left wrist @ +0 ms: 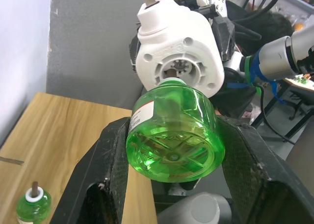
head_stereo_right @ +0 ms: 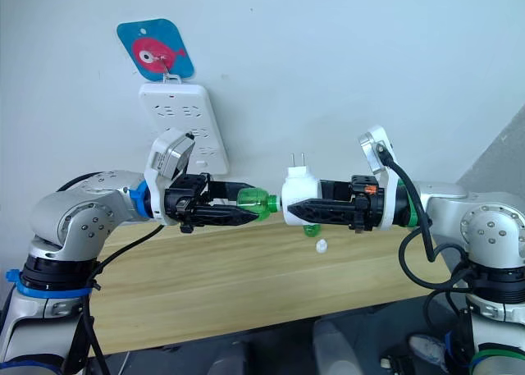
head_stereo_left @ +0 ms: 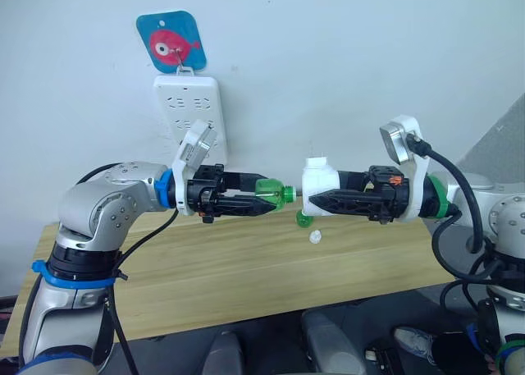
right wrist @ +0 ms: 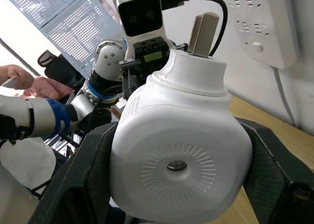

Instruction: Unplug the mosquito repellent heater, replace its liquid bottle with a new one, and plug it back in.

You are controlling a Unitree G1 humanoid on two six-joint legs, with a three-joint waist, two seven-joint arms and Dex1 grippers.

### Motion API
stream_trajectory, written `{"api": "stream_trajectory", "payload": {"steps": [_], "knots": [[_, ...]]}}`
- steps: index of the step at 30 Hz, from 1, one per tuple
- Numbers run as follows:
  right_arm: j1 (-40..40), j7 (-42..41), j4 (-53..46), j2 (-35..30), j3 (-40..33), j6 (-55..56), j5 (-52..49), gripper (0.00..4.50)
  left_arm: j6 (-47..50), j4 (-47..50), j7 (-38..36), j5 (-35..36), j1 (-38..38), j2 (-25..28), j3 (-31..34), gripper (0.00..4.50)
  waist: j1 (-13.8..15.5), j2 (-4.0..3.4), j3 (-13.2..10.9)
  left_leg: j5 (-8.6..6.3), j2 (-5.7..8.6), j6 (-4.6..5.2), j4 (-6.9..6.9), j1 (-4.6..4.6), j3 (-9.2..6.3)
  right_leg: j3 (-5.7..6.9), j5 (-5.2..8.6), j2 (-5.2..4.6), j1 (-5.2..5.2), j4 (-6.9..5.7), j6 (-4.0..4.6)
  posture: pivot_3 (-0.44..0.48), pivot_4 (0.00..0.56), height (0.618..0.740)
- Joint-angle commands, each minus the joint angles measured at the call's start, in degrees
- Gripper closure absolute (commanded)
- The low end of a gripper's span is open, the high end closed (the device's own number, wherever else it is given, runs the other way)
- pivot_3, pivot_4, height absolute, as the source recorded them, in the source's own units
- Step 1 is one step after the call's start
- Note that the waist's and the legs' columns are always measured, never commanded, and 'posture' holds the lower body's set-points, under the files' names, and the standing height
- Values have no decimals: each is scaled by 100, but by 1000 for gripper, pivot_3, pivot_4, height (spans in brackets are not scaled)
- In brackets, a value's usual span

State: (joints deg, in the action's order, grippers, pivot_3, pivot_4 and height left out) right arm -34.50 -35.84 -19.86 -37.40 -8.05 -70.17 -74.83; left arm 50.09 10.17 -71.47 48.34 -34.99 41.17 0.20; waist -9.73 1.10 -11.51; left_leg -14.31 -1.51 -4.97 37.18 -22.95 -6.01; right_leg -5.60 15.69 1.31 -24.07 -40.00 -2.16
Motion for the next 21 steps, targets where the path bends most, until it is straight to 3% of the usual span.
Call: {"api": "stream_trajectory", "payload": {"steps": [1, 21], "knots": [[-9, -67, -54, -53, -17, 210, 166, 1387, 5, 178, -53, 143, -93, 71, 141, 2223, 2, 0, 0, 0, 0, 0, 0, 0, 0, 0, 0, 0, 0, 0, 0, -158, 104, 728], [25, -312, -206, -107, 71, 196, 289, 1387, -221, 147, 29, -120, -92, -60, 7, 2223, 5, 0, 2, 0, 1, 0, 3, 0, -1, 0, -1, -1, 1, -2, 1, -159, 106, 728]]}}
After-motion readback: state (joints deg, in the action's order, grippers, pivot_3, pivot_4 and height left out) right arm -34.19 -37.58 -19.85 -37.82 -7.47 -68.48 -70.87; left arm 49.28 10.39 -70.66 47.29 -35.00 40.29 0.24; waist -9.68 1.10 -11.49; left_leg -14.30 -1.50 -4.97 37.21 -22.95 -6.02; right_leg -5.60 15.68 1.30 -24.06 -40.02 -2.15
